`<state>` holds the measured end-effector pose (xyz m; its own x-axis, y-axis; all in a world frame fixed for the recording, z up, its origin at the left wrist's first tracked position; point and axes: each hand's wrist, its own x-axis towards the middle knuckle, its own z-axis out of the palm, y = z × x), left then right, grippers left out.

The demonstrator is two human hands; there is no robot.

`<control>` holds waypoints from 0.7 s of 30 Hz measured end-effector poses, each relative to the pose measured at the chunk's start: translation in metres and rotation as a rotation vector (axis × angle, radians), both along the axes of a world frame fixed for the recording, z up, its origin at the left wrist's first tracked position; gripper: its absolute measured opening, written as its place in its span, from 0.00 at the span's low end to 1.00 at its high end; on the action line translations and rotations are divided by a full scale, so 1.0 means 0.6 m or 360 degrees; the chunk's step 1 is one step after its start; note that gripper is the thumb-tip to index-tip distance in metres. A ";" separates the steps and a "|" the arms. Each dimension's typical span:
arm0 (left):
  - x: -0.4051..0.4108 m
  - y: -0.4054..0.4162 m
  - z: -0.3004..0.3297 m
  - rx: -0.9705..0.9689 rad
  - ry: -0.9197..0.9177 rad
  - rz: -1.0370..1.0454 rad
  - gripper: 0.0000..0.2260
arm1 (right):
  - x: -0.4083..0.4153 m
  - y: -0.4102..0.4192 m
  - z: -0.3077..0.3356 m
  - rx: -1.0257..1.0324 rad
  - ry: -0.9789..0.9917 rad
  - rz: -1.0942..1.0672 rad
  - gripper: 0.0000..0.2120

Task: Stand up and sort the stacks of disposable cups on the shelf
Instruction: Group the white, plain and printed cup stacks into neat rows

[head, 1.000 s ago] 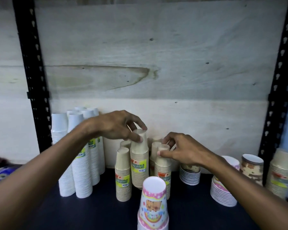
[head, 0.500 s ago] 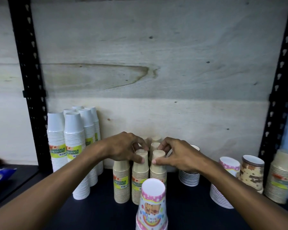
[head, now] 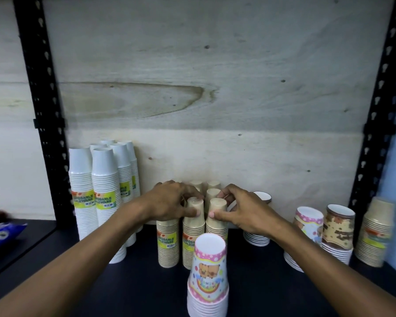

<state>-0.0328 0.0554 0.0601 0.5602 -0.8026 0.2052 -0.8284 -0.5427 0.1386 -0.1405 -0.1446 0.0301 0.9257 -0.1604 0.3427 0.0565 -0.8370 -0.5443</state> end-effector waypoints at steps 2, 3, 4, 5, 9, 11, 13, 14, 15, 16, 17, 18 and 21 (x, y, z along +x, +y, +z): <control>-0.004 0.005 -0.007 -0.0035 -0.0072 0.0003 0.22 | -0.005 0.002 -0.006 0.0027 0.0005 0.0011 0.24; -0.008 0.008 -0.011 -0.0086 -0.0093 -0.0011 0.23 | -0.007 0.003 -0.011 0.0057 -0.0001 0.0008 0.25; -0.012 0.012 -0.014 -0.0154 -0.0109 -0.0027 0.24 | -0.010 0.003 -0.016 0.0087 -0.0029 -0.0005 0.26; -0.017 0.017 -0.018 -0.0225 -0.0133 -0.0030 0.24 | -0.013 0.003 -0.023 0.0109 -0.0070 -0.0034 0.26; -0.037 0.037 -0.042 -0.0504 -0.0249 0.0048 0.22 | -0.040 0.019 -0.055 0.0273 -0.0335 -0.0129 0.19; -0.051 0.047 -0.063 -0.0663 -0.0268 0.0043 0.17 | -0.064 0.035 -0.073 0.0422 -0.0429 -0.0094 0.20; -0.066 0.055 -0.088 -0.0794 -0.0285 0.0024 0.12 | -0.088 0.050 -0.093 0.0569 -0.0444 0.0004 0.21; -0.073 0.059 -0.103 -0.0831 -0.0295 0.0019 0.10 | -0.099 0.058 -0.104 0.0635 -0.0439 0.0065 0.21; -0.080 0.064 -0.119 -0.0838 -0.0290 0.0024 0.07 | -0.108 0.065 -0.117 0.0699 -0.0433 0.0123 0.22; -0.086 0.068 -0.137 -0.0821 -0.0265 0.0037 0.06 | -0.116 0.071 -0.131 0.0755 -0.0415 0.0174 0.23; -0.088 0.072 -0.155 -0.0784 -0.0227 0.0054 0.05 | -0.121 0.076 -0.144 0.0785 -0.0371 0.0216 0.25; -0.091 0.075 -0.175 -0.0738 -0.0186 0.0067 0.05 | -0.126 0.082 -0.157 0.0785 -0.0300 0.0243 0.29; -0.092 0.081 -0.222 -0.0606 -0.0048 0.0113 0.05 | -0.131 0.096 -0.190 0.0703 -0.0106 0.0221 0.40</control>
